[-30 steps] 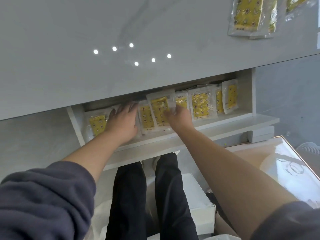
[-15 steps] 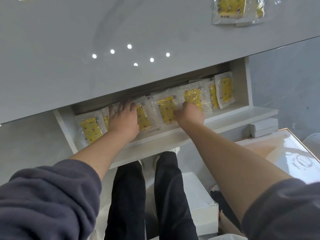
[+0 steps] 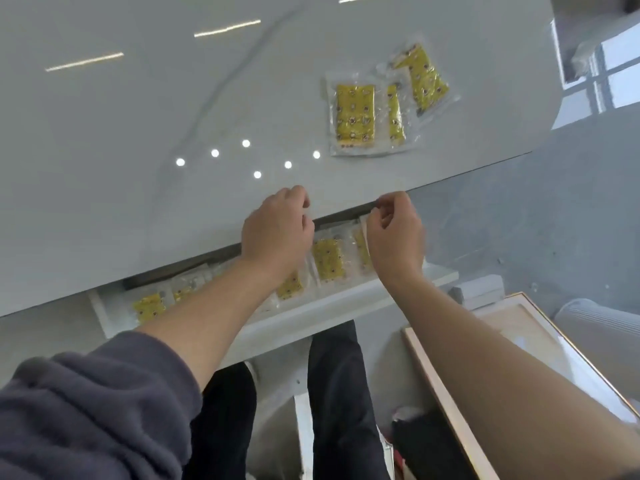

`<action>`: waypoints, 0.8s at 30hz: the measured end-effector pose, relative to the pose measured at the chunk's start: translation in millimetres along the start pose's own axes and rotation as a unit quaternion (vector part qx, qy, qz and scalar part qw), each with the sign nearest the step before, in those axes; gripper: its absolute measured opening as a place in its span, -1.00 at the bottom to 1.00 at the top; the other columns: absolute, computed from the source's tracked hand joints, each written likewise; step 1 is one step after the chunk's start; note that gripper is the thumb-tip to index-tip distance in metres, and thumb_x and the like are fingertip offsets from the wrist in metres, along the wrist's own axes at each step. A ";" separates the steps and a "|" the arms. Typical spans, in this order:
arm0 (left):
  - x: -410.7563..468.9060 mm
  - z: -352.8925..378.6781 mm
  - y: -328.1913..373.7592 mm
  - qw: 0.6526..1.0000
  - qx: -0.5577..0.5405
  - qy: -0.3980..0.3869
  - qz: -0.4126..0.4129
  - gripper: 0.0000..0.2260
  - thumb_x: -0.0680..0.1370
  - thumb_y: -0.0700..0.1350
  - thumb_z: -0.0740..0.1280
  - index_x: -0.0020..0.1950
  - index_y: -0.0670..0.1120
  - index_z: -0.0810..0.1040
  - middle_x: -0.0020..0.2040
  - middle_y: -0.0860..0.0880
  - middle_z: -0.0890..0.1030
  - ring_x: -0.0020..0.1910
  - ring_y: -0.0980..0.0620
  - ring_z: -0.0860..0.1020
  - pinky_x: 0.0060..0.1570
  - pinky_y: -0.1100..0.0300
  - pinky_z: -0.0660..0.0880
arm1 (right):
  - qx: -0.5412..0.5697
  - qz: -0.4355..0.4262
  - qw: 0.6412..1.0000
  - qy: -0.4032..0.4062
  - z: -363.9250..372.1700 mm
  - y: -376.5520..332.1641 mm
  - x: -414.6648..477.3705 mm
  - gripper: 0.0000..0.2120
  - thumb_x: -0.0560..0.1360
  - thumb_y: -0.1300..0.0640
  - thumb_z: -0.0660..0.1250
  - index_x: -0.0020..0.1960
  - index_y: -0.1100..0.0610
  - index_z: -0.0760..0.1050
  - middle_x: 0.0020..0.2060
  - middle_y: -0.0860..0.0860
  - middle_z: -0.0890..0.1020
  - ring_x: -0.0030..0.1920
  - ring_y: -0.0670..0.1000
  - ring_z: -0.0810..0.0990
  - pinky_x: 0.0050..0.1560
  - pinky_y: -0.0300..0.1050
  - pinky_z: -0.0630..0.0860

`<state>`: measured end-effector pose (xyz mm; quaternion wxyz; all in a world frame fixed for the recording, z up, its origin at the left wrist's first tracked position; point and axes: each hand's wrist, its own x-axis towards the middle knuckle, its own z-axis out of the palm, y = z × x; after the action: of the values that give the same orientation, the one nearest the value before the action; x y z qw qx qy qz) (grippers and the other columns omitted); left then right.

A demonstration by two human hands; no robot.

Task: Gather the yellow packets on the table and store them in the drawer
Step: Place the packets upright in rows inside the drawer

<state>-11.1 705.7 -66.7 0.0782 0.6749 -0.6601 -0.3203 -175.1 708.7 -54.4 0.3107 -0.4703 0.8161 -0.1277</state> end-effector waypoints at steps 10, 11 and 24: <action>138.6 23.4 97.0 0.967 -0.023 0.069 -0.244 -0.17 0.38 0.14 0.49 0.47 -0.11 0.12 0.33 -0.15 0.32 0.29 -0.16 0.34 0.01 0.00 0.46 | -0.131 -0.062 0.989 -0.013 -45.9 -19.2 182.2 -0.30 0.43 -0.13 0.39 0.45 0.02 0.17 0.42 0.03 0.29 0.41 0.09 0.26 0.33 0.09 0.23; 147.7 25.7 104.9 0.961 -0.037 0.069 -0.265 -0.14 0.37 0.12 0.51 0.48 -0.10 0.10 0.33 -0.14 0.31 0.28 -0.17 0.36 -0.04 0.02 0.45 | -0.152 -0.050 0.987 -0.033 -45.5 -22.4 193.5 -0.20 0.39 -0.17 0.40 0.49 0.02 0.10 0.43 0.06 0.27 0.43 0.12 0.24 0.33 0.14 0.23; 135.0 33.4 96.8 0.889 -0.252 -0.056 -0.380 -0.64 0.36 -0.09 0.55 0.09 -0.13 0.57 0.01 -0.07 0.64 -0.02 -0.06 0.61 0.00 0.09 0.57 | 0.079 0.010 0.969 -0.232 -54.2 7.3 168.3 -0.92 0.45 0.26 0.30 -0.08 0.18 0.54 -0.21 0.08 0.66 -0.16 0.10 0.65 -0.14 0.01 0.64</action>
<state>-120.7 577.9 -86.2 0.0808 0.8127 -0.2542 -0.5181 -275.4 565.4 -81.2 0.5288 -0.4531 0.7137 -0.0758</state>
